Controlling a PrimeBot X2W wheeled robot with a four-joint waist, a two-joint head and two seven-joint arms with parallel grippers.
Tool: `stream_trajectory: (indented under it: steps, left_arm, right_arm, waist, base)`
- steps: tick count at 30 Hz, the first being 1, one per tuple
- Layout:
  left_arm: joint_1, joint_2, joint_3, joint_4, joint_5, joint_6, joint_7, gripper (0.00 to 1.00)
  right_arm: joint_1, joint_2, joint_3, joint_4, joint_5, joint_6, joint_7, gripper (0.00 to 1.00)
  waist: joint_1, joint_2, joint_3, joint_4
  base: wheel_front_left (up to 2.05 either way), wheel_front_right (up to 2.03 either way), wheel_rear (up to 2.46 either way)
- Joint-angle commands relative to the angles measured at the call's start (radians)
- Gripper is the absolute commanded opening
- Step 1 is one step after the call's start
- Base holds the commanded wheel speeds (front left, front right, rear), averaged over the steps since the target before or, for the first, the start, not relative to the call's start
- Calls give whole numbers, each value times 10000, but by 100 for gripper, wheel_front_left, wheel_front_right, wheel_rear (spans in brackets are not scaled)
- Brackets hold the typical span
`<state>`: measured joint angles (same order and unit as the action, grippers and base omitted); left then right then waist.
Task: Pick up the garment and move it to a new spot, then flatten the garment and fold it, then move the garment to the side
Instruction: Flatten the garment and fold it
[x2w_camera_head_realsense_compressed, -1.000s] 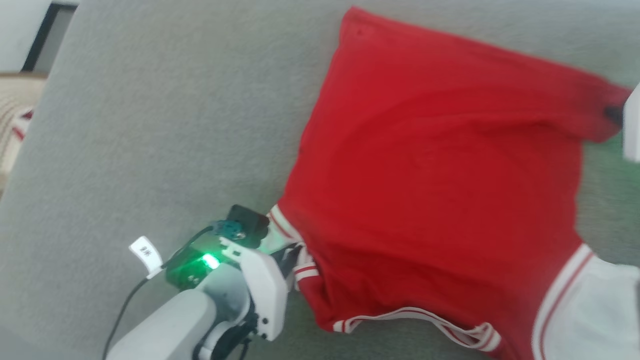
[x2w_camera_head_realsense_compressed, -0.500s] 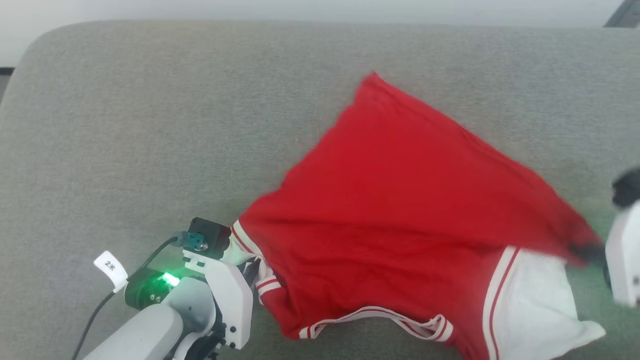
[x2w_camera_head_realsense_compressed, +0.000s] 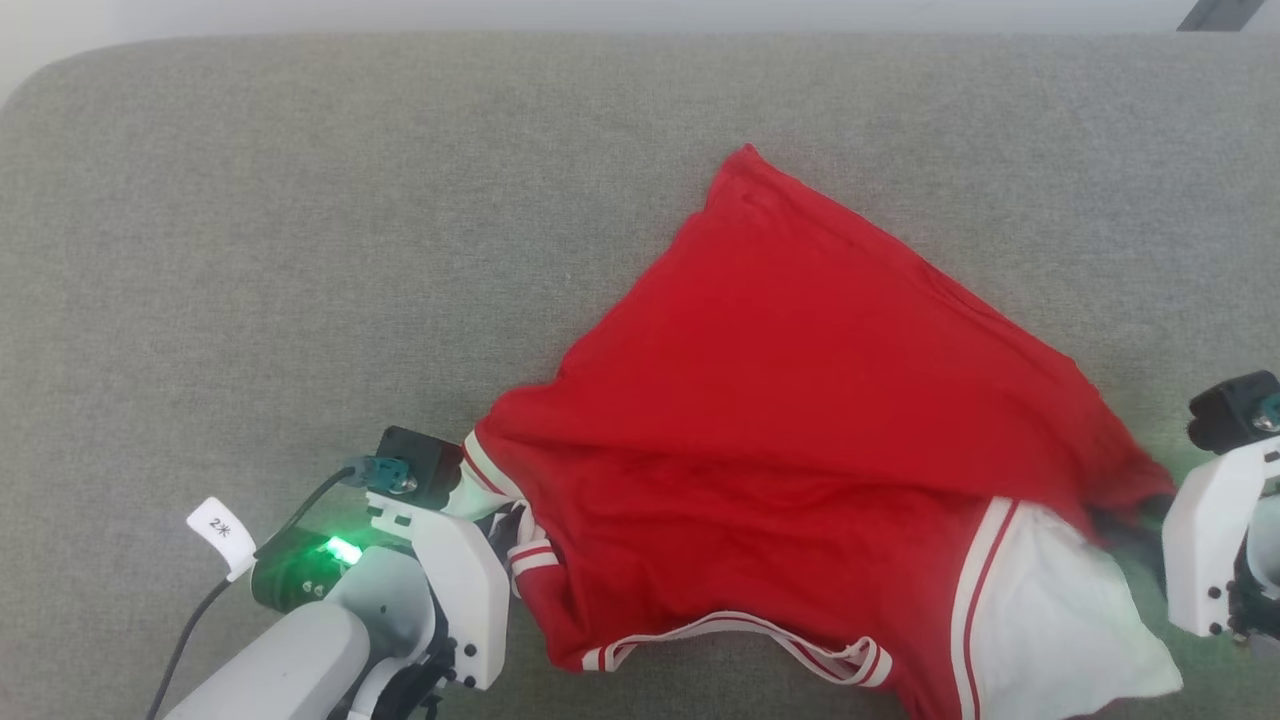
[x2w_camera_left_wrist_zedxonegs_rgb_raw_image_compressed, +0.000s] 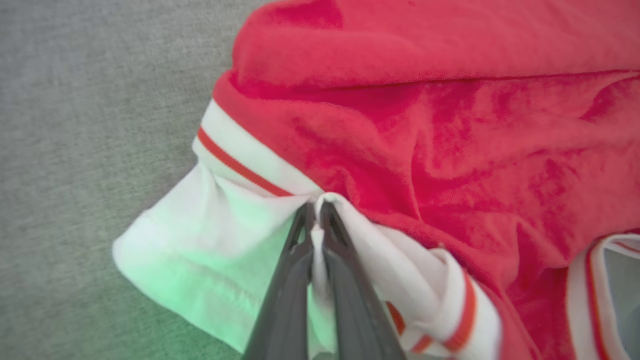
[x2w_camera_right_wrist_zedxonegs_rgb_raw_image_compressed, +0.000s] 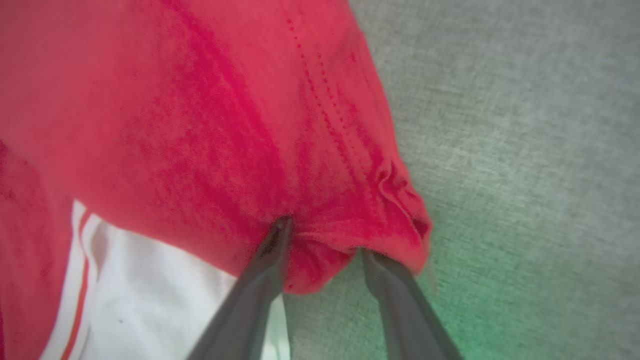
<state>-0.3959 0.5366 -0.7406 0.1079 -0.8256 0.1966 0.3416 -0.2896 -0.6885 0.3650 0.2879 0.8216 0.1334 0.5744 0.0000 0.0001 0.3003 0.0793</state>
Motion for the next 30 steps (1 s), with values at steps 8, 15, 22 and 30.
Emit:
stream_trajectory:
  steps: [8, 15, 22, 30]
  left_arm:
    - [79, -104, -191, 54, 9, -13, 30, 0]
    - [-186, -327, -349, -54, 106, -64, 73, 0]
    - [-679, -824, -649, 69, 321, -235, 75, 0]
    - [-1360, -1707, -1041, 654, 510, -637, -142, 0]
  right_arm:
    - [300, 36, -1774, -2464, -501, -30, 729, 100]
    - [-1100, 657, -1971, -3627, -1130, -26, 449, 100]
    - [-3636, 1009, -393, -2305, -1602, -26, -352, 100]
    - [-6148, 868, 2199, 388, -1376, -26, -728, 100]
  waist:
    - [0, -1, -205, 144]
    - [0, -1, 8, 611]
    - [0, -1, 425, 1441]
    - [0, -1, 950, 2496]
  base:
    - [0, 0, 0]
    - [0, 0, 0]
    - [0, 0, 0]
    - [0, 0, 0]
